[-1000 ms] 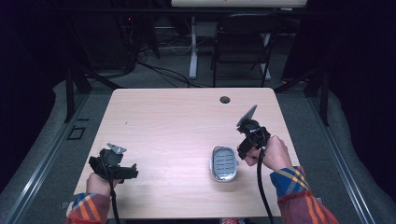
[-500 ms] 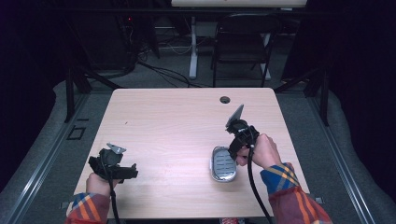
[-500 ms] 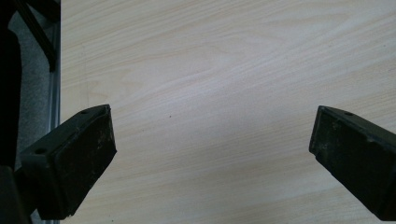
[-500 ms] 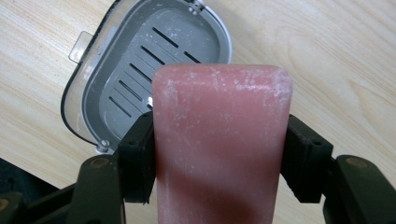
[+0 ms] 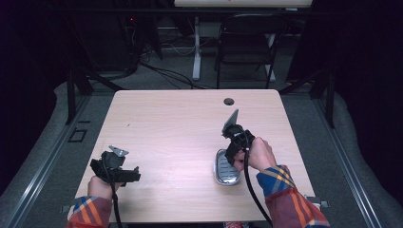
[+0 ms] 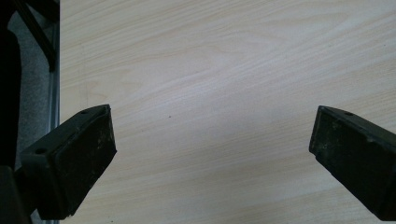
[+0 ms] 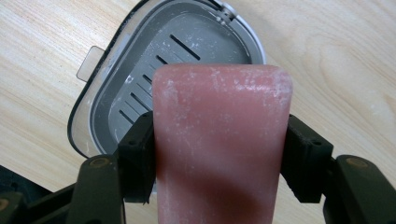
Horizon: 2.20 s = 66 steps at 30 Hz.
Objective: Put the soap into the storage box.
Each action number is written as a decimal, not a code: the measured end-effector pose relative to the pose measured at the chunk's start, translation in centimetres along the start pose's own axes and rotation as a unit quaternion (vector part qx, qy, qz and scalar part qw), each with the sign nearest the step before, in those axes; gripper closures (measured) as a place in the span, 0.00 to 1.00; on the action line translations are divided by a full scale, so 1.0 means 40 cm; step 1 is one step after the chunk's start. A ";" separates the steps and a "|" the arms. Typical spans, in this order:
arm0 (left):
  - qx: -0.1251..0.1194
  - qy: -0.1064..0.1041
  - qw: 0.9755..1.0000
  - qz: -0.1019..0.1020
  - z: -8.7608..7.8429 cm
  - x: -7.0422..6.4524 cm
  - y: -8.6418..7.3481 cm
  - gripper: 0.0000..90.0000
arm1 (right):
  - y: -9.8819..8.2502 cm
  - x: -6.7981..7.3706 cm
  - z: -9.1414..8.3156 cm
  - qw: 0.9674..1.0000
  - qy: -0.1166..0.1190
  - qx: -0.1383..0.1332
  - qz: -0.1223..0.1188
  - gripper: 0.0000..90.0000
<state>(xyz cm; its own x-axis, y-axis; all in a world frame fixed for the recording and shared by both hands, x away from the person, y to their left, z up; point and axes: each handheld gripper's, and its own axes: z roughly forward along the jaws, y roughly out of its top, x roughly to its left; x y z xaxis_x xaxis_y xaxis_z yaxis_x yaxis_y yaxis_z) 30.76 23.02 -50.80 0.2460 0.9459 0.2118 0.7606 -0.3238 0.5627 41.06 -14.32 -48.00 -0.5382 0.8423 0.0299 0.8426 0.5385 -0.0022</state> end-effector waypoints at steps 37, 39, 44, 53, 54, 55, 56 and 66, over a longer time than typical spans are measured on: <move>0.000 -0.001 1.000 0.003 0.000 -0.002 0.001 0.00 | 0.024 0.035 0.045 0.999 0.003 0.006 0.039 0.39; -0.001 -0.001 1.000 0.004 0.000 -0.002 0.001 0.00 | 0.022 0.033 0.037 0.999 0.003 0.011 0.033 0.40; 0.000 0.000 1.000 0.004 0.000 -0.003 0.001 0.00 | 0.009 0.030 0.016 1.000 0.012 -0.001 0.027 0.45; -0.001 0.001 1.000 0.004 0.000 -0.002 0.001 0.00 | -0.010 0.023 -0.003 0.999 0.024 -0.024 0.017 0.51; -0.001 0.001 1.000 0.004 0.000 -0.003 0.001 0.00 | -0.015 0.021 -0.006 0.999 0.024 -0.029 0.016 0.51; -0.001 0.001 1.000 0.004 0.000 -0.003 0.001 0.00 | -0.017 0.019 -0.011 0.999 0.023 -0.030 0.013 0.51; -0.001 0.001 1.000 0.004 0.000 -0.003 0.001 0.00 | -0.020 0.017 -0.014 0.999 0.022 -0.029 0.010 0.50; 0.000 0.000 1.000 0.004 0.000 -0.003 0.001 0.00 | -0.067 -0.006 -0.044 0.997 0.024 -0.075 -0.008 0.33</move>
<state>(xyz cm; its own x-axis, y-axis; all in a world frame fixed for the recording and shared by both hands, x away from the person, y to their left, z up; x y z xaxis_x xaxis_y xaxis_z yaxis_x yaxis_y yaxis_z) 30.76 22.91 -50.80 0.2520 0.9435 0.2150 0.7587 -0.3305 0.5614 38.94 -16.00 -46.24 -0.5526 0.8299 0.0763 0.8294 0.5388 0.1476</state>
